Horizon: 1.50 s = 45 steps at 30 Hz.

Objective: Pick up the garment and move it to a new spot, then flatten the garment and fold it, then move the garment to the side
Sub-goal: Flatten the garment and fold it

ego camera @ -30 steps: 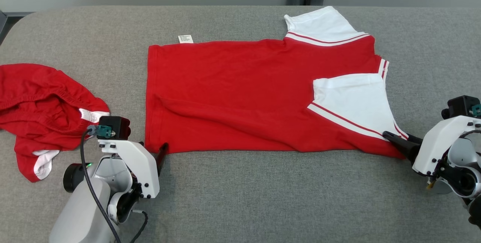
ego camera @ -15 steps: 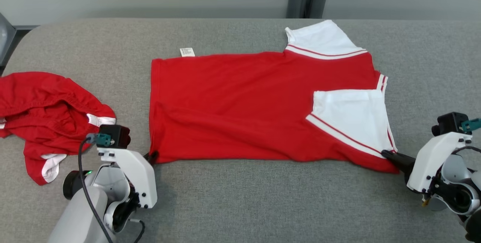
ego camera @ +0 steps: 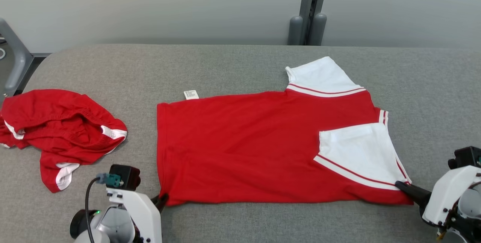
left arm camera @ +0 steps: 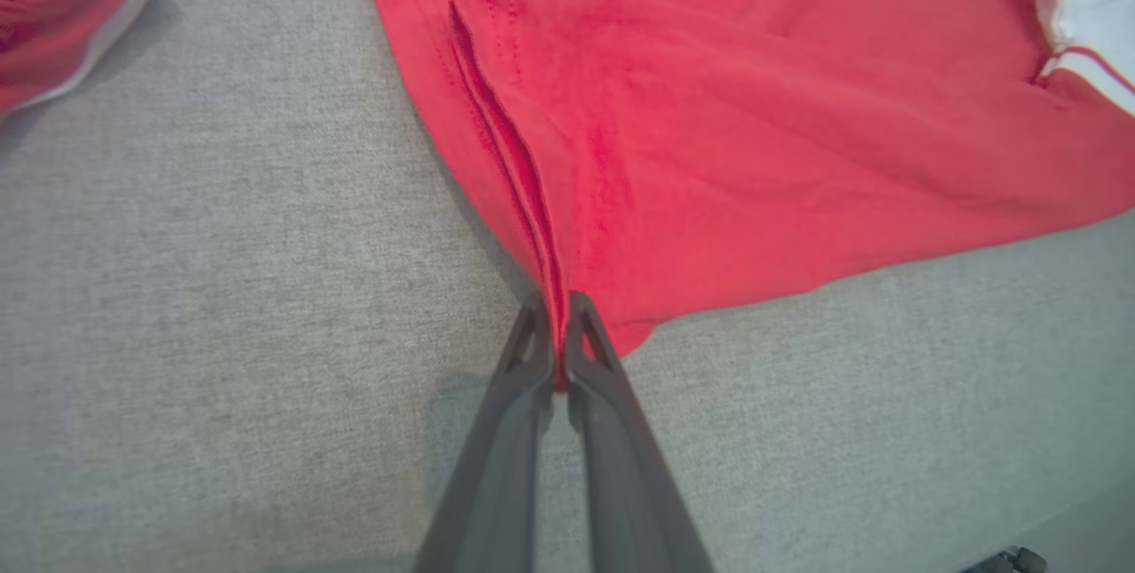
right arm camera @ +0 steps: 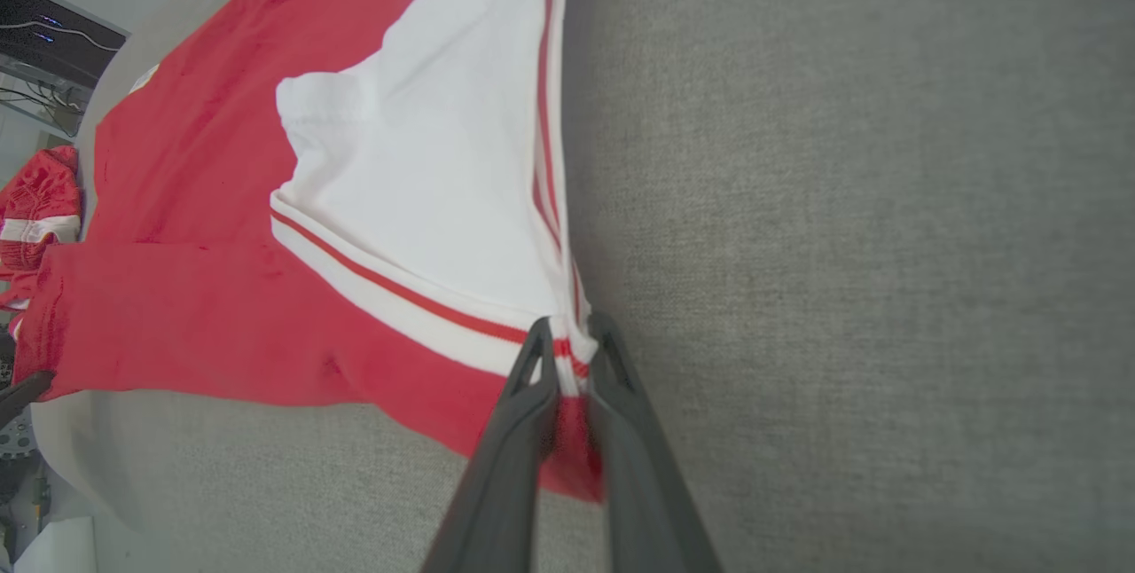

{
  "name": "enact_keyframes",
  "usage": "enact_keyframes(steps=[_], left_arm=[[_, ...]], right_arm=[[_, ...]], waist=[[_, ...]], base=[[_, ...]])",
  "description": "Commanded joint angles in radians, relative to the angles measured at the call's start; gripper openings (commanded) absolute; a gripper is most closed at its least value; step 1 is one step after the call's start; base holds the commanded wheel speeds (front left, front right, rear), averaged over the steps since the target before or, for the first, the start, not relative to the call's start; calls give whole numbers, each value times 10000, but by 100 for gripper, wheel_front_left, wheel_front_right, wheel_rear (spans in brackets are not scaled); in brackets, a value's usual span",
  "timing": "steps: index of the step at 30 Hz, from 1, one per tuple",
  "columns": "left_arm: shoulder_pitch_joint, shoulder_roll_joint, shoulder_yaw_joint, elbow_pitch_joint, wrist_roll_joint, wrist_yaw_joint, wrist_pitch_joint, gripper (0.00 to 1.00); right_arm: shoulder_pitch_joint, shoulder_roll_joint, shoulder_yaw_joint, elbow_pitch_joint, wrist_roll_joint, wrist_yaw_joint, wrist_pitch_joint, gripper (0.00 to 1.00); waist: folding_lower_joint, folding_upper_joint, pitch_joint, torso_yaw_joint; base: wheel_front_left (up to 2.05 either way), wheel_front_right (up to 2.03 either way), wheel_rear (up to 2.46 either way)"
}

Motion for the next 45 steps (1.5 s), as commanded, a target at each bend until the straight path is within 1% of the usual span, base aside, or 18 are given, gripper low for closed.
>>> enact_keyframes(steps=[1, 10, 15, 22, 29, 30, 31, 32, 33, 34, 36, 38, 45], left_arm=[[212, 120, 15, -269, -71, 96, 73, 0], [1719, 629, 75, -2220, -16, 654, 616, 0], [2242, 814, 42, -3133, -63, 904, 1014, 0], [2545, 987, 20, -3761, -92, 1112, 1461, 0], [2731, 1006, 108, -4010, -261, 1276, 1599, 0], [2743, 1016, 107, -4014, -244, 1329, 1629, 21], [2741, 1044, 107, -4012, -162, 1366, 1647, 67], [2751, 1077, 76, -3994, -107, 1417, 1685, 100], [2776, 1091, 45, -3976, -113, 1427, 1761, 100], [2776, 1091, 45, -3976, -113, 1427, 1761, 100], [2782, 1077, 28, -4010, -153, 1452, 1811, 100], [2731, 1098, 99, -4139, -122, 1518, 1690, 100], [2490, 1162, 344, -4390, 77, 1677, 1236, 100]], right_arm=[[247, -115, -87, -161, 91, 6, -87, 0], [1544, -584, -715, -1073, -124, 5, -25, 0], [2294, -691, -1324, -1567, -330, 5, 126, 0], [3328, -436, -2321, -2435, -789, 5, 490, 0], [3896, 104, -3480, -3174, -1582, 5, 1155, 0], [3968, 193, -3656, -3284, -1727, 5, 1250, 26], [4032, 307, -3856, -3384, -1876, 5, 1366, 45], [4076, 404, -4014, -3466, -2042, 5, 1458, 88], [4132, 507, -4192, -3596, -2202, 5, 1577, 100], [4132, 507, -4192, -3596, -2202, 5, 1577, 100], [4226, 727, -4528, -3814, -2534, 5, 1835, 100], [4358, 1023, -5166, -4221, -3153, 6, 2088, 100], [4580, 1862, -6403, -5512, -4382, 6, 2769, 100]], waist=[[0, 0, -60, -39], [0, 0, -229, -274], [0, 0, -146, -286], [0, 0, 69, -269], [0, 0, 182, -349], [0, 0, 187, -349], [0, 0, 186, -345], [0, 0, 180, -339], [0, 0, 170, -332], [0, 0, 170, -332], [0, 0, 146, -318], [0, 0, 88, -294], [0, 0, -10, -287]], base=[[0, 0, 0], [0, 0, 0], [0, 0, 0], [0, 0, 0], [0, 0, 0], [0, 0, 0], [0, 0, 0], [0, 0, 0], [0, 0, 0], [0, 0, 0], [0, 0, 0], [0, 0, 0], [0, 0, 0]])
